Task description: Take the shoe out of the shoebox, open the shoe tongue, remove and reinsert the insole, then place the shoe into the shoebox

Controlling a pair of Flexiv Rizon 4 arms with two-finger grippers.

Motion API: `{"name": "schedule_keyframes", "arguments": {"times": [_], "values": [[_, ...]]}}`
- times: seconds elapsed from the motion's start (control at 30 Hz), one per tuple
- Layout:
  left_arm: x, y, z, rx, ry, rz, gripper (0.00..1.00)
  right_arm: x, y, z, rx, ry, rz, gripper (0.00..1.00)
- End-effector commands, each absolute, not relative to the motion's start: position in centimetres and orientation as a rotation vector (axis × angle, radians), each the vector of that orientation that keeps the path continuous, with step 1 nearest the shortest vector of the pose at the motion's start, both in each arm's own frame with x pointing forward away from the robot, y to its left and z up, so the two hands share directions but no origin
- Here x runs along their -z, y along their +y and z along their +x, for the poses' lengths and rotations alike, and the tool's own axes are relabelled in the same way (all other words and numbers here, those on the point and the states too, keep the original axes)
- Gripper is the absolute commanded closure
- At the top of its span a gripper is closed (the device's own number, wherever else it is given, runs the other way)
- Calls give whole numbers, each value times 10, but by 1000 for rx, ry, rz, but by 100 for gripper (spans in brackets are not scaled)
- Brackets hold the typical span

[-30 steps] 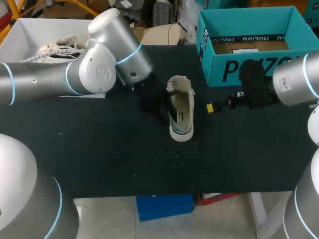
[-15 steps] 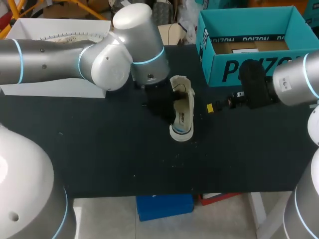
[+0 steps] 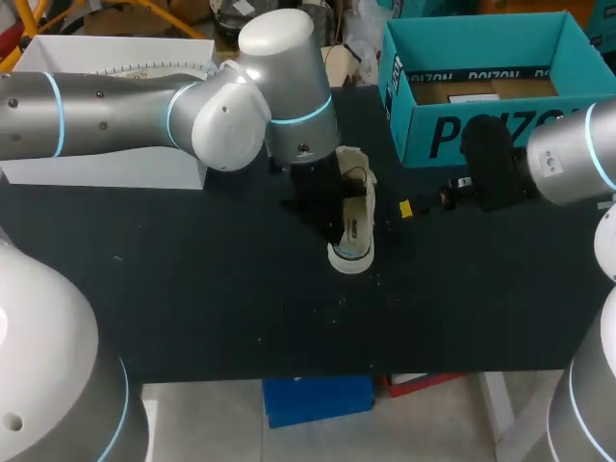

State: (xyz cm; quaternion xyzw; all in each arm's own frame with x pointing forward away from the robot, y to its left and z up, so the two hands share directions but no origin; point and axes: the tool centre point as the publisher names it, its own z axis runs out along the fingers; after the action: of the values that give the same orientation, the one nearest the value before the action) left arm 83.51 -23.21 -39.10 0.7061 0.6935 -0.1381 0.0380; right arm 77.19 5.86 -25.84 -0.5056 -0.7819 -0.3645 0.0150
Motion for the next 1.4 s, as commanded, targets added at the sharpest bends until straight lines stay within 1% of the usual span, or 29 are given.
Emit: {"name": "schedule_keyframes", "arguments": {"times": [0.03, 0.27, 0.5, 0.53, 0.57, 0.6, 0.63, 0.87, 0.9, 0.97, 1.0, 1.03, 1.07, 1.27, 1.37, 1.4], "values": [[393, -235, 838, 433, 2115, 2187, 100, 258, 59, 772, 1130, -2434, -1575, 0], [364, -236, 833, 397, 2035, 2284, 100, 258, 59, 772, 1130, -2434, -1575, 0], [374, -242, 835, 394, 2038, 2302, 100, 258, 59, 772, 1130, -2434, -1575, 0], [376, -244, 835, 392, 2039, 2305, 93, 258, 59, 772, 1130, -2434, -1575, 0], [377, -245, 835, 396, 2037, 2310, 93, 258, 59, 772, 1130, -2434, -1575, 0], [379, -246, 835, 399, 2037, 2312, 99, 258, 59, 772, 1130, -2434, -1575, 0], [381, -247, 835, 393, 2041, 2319, 100, 258, 59, 772, 1130, -2434, -1575, 0], [400, -245, 836, 393, 2081, 2316, 100, 258, 59, 772, 1130, -2434, -1575, 0], [400, -245, 836, 391, 2082, 2317, 94, 258, 59, 772, 1130, -2434, -1575, 0], [395, -243, 836, 395, 2077, 2316, 72, 258, 59, 772, 1130, -2434, -1575, 0], [391, -242, 836, 400, 2073, 2313, 55, 258, 59, 772, 1130, -2434, -1575, 0], [388, -241, 836, 404, 2069, 2313, 20, 258, 59, 772, 1130, -2434, -1575, 0], [384, -240, 835, 419, 2047, 2324, 0, 258, 59, 772, 1130, -2434, -1575, 0], [356, -237, 829, 587, 1949, 2326, 0, 258, 59, 772, 1130, -2434, -1575, 0], [349, -239, 831, 570, 1925, 2302, 0, 258, 59, 772, 1130, -2434, -1575, 0], [349, -240, 833, 561, 1923, 2292, 16, 258, 59, 772, 1130, -2434, -1575, 0]]}}
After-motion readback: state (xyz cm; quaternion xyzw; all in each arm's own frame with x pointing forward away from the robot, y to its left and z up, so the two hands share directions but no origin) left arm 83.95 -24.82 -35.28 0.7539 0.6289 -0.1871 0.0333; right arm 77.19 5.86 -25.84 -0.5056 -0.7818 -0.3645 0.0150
